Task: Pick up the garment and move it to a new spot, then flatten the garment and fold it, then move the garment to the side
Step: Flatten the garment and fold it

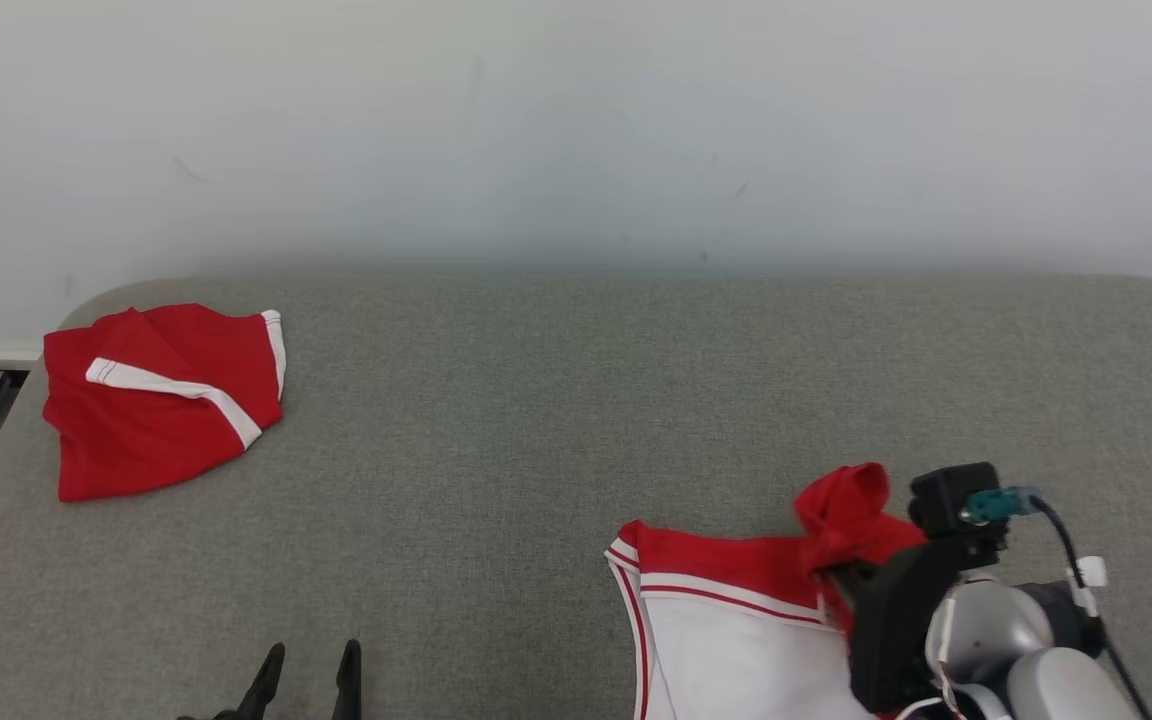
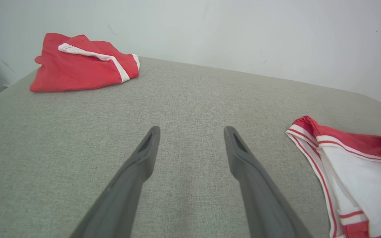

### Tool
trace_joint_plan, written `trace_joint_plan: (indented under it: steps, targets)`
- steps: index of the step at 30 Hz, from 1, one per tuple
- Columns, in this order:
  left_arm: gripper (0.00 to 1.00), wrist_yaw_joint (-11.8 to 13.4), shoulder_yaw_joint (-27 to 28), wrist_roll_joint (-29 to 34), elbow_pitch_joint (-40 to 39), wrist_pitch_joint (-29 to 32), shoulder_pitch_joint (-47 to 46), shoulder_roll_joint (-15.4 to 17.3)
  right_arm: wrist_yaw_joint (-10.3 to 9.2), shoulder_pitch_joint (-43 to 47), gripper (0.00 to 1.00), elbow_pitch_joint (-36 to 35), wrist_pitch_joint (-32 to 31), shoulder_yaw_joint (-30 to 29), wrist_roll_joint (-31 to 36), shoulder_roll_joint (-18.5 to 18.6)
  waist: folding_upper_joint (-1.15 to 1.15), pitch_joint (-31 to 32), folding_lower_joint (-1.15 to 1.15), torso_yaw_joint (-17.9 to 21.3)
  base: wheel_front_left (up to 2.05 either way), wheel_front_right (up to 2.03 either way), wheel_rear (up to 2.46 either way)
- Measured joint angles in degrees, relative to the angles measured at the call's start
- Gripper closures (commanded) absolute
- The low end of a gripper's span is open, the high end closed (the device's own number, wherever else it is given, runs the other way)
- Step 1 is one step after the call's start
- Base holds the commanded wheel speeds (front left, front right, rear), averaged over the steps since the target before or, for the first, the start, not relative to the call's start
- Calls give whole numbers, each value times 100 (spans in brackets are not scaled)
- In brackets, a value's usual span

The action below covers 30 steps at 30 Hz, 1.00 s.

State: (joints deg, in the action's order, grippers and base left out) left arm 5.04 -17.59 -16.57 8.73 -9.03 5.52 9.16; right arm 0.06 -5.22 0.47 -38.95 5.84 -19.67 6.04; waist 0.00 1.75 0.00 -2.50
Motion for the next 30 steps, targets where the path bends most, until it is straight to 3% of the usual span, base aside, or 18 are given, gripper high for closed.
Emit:
trace_joint_plan:
  steps: [9,14,25,26,27,28,30]
  targets:
    - [0,-53,-88,1,80,41,-141,-24,33,-85,100,358,-359,635,14,-226,0,-55,0,-213,0,0,0]
    - [0,-52,-57,1,93,38,-145,-25,-102,-351,100,508,-449,742,46,-241,0,-109,0,-295,0,0,0]
    - [0,-51,-21,1,149,-8,-241,-46,-160,-485,100,829,-543,1129,2,-263,0,-157,0,-370,0,0,0]
    - [0,-51,-21,1,153,-8,-241,-47,-160,-485,95,846,-543,1145,1,-261,0,-159,0,-375,0,0,0]
    - [0,-51,-21,1,159,-8,-241,-47,-163,-486,55,853,-542,1162,-7,-261,0,-161,0,-378,0,0,0]
    - [0,-51,-21,0,163,-9,-241,-48,-163,-489,0,853,-539,1178,-55,-261,0,-162,0,-381,0,0,0]
    - [0,-51,-20,0,167,-9,-241,-48,-163,-500,0,850,-531,1193,-97,-263,0,-163,0,-383,0,0,0]
